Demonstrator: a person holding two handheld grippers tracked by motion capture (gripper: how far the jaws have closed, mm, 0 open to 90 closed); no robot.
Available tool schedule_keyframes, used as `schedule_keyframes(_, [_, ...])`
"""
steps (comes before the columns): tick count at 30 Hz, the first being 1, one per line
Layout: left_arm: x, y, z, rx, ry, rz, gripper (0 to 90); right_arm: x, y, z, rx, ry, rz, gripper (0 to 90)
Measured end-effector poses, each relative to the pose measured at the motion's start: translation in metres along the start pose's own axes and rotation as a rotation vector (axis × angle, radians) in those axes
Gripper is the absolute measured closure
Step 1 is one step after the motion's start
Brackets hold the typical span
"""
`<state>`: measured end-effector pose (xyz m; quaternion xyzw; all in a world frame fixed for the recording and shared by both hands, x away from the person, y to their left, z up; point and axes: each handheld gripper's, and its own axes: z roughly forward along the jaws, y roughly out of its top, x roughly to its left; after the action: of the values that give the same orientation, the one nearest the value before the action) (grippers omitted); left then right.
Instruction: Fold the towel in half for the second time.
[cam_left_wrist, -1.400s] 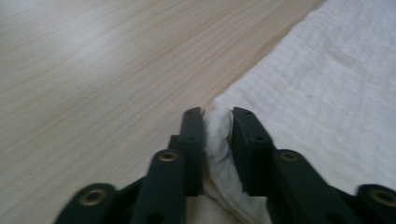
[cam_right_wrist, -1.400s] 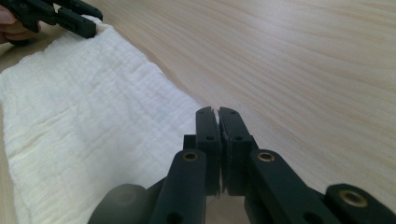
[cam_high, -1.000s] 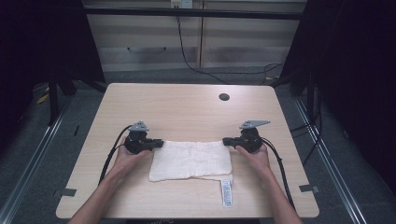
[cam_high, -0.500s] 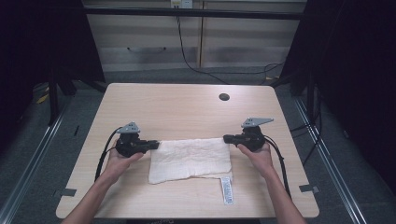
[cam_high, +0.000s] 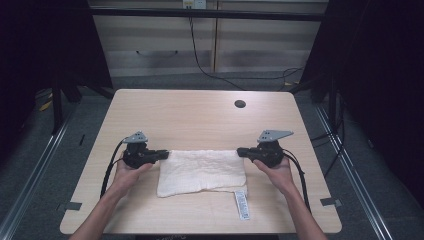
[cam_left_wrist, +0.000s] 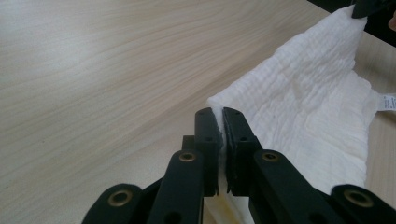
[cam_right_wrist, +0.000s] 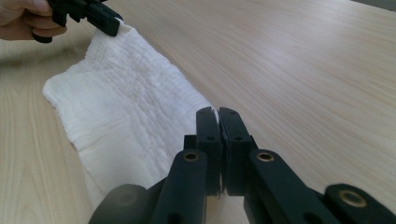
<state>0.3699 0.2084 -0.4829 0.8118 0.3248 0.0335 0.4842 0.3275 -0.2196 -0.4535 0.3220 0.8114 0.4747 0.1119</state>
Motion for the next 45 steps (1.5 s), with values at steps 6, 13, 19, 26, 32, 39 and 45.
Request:
schedule_keyframes(6, [-0.001,-0.001,0.000,-0.001,0.011,-0.003,85.4,0.012,0.003,-0.008,-0.012,0.014,-0.039,88.2])
schedule_keyframes(13, [-0.002,-0.002,0.000,-0.005,0.015,-0.014,85.5,0.030,0.000,-0.007,0.026,0.055,-0.092,88.2])
schedule_keyframes(19, [-0.001,-0.003,-0.001,-0.008,0.018,-0.014,85.5,0.035,-0.010,-0.012,0.034,0.079,-0.083,88.2])
schedule_keyframes(26, [-0.004,-0.002,-0.002,-0.011,0.023,-0.004,85.4,0.042,-0.023,-0.015,0.080,0.111,-0.071,88.2])
schedule_keyframes(32, [-0.006,-0.002,-0.001,-0.010,0.021,0.006,85.4,0.047,-0.034,-0.015,0.119,0.128,-0.064,88.2])
schedule_keyframes(39, [-0.010,0.002,0.004,-0.016,0.020,0.013,85.4,0.050,-0.049,-0.007,0.199,0.147,-0.042,88.2])
schedule_keyframes(45, [-0.014,0.007,0.008,-0.028,0.015,0.019,85.4,0.050,-0.054,-0.001,0.253,0.145,-0.030,88.2])
